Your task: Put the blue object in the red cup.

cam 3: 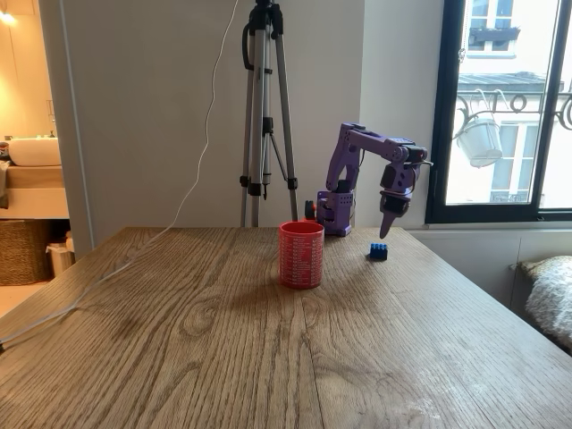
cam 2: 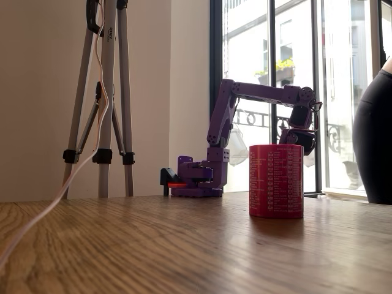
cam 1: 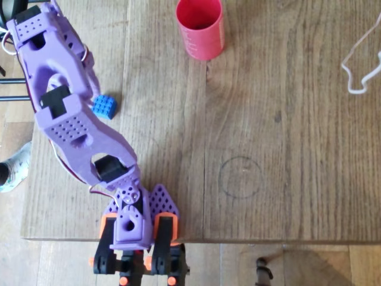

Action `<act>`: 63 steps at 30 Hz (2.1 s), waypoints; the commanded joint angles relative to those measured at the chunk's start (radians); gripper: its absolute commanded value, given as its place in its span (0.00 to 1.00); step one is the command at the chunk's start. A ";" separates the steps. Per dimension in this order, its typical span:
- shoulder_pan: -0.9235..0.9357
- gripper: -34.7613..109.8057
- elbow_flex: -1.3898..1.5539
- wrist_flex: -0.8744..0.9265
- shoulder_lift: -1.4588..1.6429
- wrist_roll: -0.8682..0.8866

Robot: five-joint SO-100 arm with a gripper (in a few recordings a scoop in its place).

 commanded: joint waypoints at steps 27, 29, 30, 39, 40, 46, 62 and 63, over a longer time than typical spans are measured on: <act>-0.095 0.46 0.038 -0.080 -0.124 0.006; -0.091 0.46 0.038 -0.091 -0.124 -0.003; -0.087 0.46 0.038 -0.095 -0.124 -0.008; -0.061 0.39 0.069 -0.118 -0.127 -0.037; -0.061 0.33 0.075 -0.124 -0.127 -0.037; -0.057 0.24 0.112 -0.152 -0.107 0.000; 0.143 0.24 0.109 -0.161 0.339 -0.143; 0.166 0.24 0.091 -0.161 0.387 -0.175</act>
